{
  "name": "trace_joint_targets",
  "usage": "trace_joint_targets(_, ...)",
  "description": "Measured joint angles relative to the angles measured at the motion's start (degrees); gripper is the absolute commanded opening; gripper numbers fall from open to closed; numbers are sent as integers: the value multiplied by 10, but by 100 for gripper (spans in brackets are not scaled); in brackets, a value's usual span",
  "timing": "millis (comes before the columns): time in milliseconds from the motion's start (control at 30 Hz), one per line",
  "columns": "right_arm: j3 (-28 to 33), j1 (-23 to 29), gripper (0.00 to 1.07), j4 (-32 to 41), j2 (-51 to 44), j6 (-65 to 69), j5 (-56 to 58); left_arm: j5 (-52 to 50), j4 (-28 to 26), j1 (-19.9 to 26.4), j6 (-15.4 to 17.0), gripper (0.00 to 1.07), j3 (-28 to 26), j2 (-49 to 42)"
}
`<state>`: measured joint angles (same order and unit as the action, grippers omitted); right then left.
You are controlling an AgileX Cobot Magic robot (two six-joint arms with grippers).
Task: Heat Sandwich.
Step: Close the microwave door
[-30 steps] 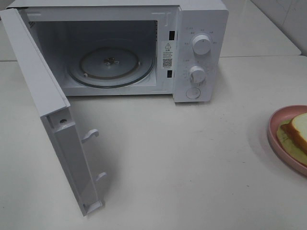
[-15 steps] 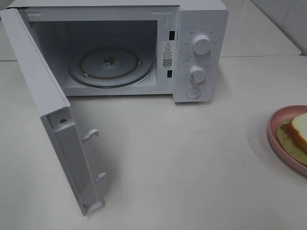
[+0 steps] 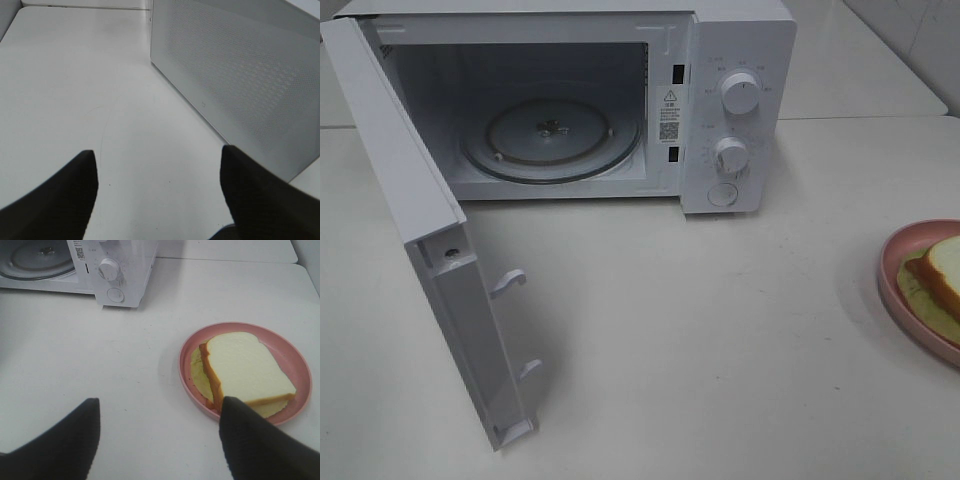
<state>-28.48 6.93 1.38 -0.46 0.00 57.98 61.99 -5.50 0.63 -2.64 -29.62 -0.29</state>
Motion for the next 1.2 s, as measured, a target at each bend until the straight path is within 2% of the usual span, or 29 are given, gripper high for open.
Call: trace_joint_targets(1200,0,0,67,0,0,0,-4,0,0,0,0,66,0,0)
